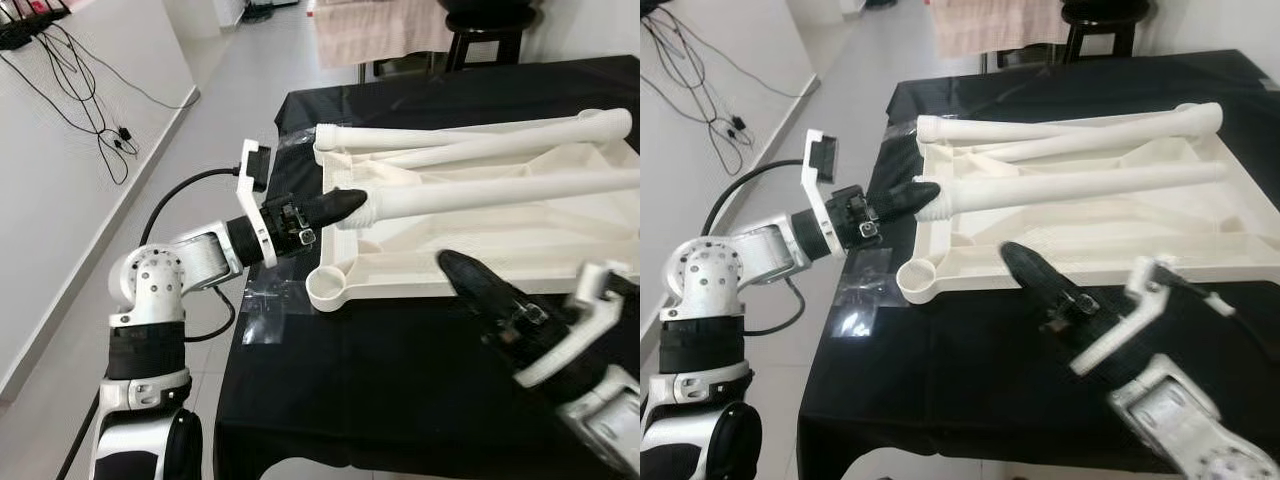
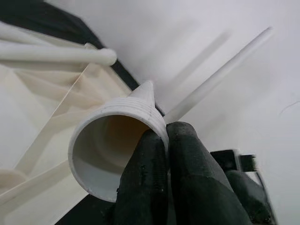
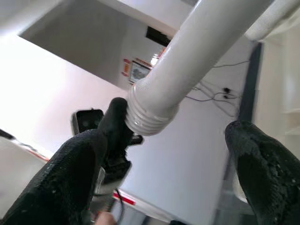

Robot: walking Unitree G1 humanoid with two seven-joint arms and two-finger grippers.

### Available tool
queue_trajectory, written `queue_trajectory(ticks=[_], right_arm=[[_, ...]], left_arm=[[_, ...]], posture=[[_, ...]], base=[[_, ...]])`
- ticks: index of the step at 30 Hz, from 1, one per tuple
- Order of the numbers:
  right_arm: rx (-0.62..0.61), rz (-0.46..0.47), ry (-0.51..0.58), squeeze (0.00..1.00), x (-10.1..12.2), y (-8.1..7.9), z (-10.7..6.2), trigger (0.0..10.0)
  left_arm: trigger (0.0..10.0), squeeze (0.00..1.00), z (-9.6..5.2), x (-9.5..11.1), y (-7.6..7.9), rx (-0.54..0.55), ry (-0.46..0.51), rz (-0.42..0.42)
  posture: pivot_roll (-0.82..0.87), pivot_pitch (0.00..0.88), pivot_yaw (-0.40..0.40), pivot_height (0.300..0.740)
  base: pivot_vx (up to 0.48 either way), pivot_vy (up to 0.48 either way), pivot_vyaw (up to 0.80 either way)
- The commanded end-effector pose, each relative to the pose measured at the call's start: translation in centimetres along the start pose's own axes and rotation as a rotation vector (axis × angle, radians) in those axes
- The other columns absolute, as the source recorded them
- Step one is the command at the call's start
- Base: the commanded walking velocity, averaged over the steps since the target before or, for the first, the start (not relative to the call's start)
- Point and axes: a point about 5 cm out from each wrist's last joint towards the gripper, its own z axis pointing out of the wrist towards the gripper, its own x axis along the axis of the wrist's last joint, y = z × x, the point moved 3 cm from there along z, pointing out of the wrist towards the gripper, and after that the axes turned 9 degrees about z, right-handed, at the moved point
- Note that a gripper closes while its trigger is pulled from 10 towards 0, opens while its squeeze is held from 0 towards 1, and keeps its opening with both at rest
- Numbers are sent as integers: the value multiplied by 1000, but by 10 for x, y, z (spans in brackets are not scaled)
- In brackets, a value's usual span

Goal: Building children table

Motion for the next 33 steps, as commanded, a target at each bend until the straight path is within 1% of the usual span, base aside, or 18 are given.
queue_trajectory(ticks=[1,2,3,4,5,7,8,10,11,12,14,15,16,22,25,28,29,33], right_arm=[[-16,19,1,0,-3,1,4,10000],[-11,35,8,0,-4,2,11,10000],[-11,35,8,0,-4,2,11,10000],[-6,60,15,0,-5,3,19,10000],[-6,60,15,0,-5,3,19,10000],[15,81,11,0,-7,2,33,10000],[15,81,11,0,-7,2,33,10000],[36,94,21,0,-6,-1,48,10000],[36,94,21,0,-6,-1,48,10000],[62,116,48,0,-2,-4,61,10000],[62,116,48,0,-2,-4,61,10000],[85,122,56,0,1,-7,70,10000],[93,126,60,0,2,-7,73,10000],[140,149,93,0,9,-13,85,10000],[150,154,99,0,10,-14,87,10000],[207,196,154,0,17,-20,95,10000],[220,206,165,0,18,-22,97,0],[251,222,166,0,17,-26,100,0]], left_arm=[[0,0,-5,6,4,-18,40,6],[0,0,-6,7,8,-37,51,7],[0,0,-6,7,8,-37,51,7],[0,0,-8,7,12,-56,54,13],[0,0,-8,7,12,-56,54,13],[0,0,-9,7,18,-86,67,18],[0,0,-9,7,18,-86,67,18],[0,0,-10,8,23,-104,82,19],[0,0,-10,8,23,-104,82,19],[0,0,-10,7,24,-106,89,19],[0,0,-10,7,24,-106,89,19],[0,0,-10,6,26,-110,93,15],[0,0,-10,6,28,-117,93,14],[0,0,-11,4,33,-131,96,14],[0,0,-11,4,33,-131,97,15],[0,0,-10,1,34,-132,98,7],[0,0,-10,0,34,-133,98,6],[0,0,-9,-2,34,-132,95,2]], posture=[[-168,77,77,740],[-158,71,74,740],[-158,71,74,740],[-153,69,73,740],[-153,69,73,740],[-148,66,72,740],[-148,66,72,740],[-143,61,71,740],[-143,61,71,740],[-134,57,72,740],[-134,57,72,740],[-120,56,70,740],[-118,56,71,740],[-116,56,69,740],[-116,56,69,740],[-110,56,68,740],[-109,54,68,740],[-109,52,66,740]], base=[[0,0,0],[0,0,0],[0,0,0],[0,0,0],[0,0,0],[0,0,0],[0,0,0],[0,0,0],[0,0,0],[0,0,0],[0,0,0],[0,0,0],[0,0,0],[0,0,0],[0,0,0],[0,0,0],[0,0,0],[0,0,0]])
